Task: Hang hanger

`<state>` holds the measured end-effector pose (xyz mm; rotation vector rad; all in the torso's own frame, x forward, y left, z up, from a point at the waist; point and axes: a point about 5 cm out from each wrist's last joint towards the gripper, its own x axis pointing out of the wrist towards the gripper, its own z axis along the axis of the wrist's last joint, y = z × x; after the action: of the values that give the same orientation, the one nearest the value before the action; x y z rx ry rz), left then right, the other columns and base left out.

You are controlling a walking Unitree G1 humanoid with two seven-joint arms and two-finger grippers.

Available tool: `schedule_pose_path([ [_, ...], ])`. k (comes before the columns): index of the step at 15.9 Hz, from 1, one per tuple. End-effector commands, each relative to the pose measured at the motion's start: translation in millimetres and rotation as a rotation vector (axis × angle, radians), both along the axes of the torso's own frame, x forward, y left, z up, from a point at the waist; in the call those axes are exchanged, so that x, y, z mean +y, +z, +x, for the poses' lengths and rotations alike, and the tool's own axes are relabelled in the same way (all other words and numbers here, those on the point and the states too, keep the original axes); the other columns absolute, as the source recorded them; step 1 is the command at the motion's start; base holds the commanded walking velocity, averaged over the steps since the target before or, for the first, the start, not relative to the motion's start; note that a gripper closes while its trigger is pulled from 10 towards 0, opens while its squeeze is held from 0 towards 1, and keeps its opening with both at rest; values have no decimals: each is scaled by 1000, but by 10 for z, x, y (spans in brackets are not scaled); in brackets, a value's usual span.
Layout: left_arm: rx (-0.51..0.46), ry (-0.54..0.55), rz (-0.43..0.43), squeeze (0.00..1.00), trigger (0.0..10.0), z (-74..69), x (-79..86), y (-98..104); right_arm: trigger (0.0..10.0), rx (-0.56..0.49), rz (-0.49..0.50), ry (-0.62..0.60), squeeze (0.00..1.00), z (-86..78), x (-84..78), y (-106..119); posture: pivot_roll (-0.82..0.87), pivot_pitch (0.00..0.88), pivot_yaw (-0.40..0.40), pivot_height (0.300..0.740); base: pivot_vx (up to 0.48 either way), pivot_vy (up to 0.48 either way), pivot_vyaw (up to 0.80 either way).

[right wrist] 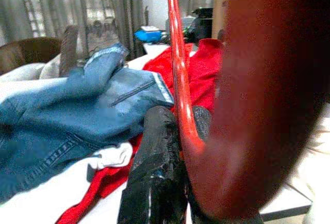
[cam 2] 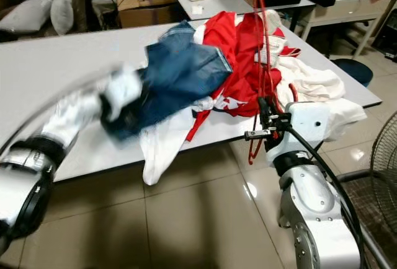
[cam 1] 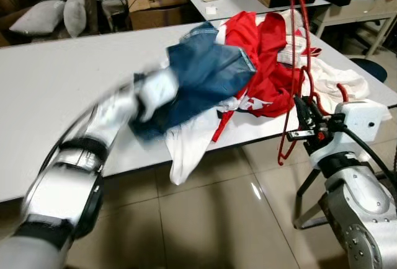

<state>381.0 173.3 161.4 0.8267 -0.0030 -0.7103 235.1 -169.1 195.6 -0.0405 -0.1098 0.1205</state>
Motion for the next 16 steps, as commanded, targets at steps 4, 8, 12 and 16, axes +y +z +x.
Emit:
schedule_pose_path([
  [4, -11, 89, 96, 0, 0, 10, 203, -4, 10000, -12, -2, 22, 0, 25, 28, -9, -68, 0, 17, 740, 0, 0, 0],
  [8, 30, 530, -397, 0, 0, 182, 578, 312, 10000, -17, -1, 15, 0, 31, 28, -16, -74, 0, 30, 740, 0, 0, 0],
  [12, -217, 951, -607, 0, 0, 65, 1421, 957, 10000, -23, 7, -1, 0, 24, 5, -13, -73, 0, 40, 740, 0, 0, 0],
  [16, -251, 849, -625, 0, 0, 206, 1145, 1297, 10000, -15, 18, 30, 0, 87, 47, -34, -32, 0, -6, 740, 0, 0, 0],
])
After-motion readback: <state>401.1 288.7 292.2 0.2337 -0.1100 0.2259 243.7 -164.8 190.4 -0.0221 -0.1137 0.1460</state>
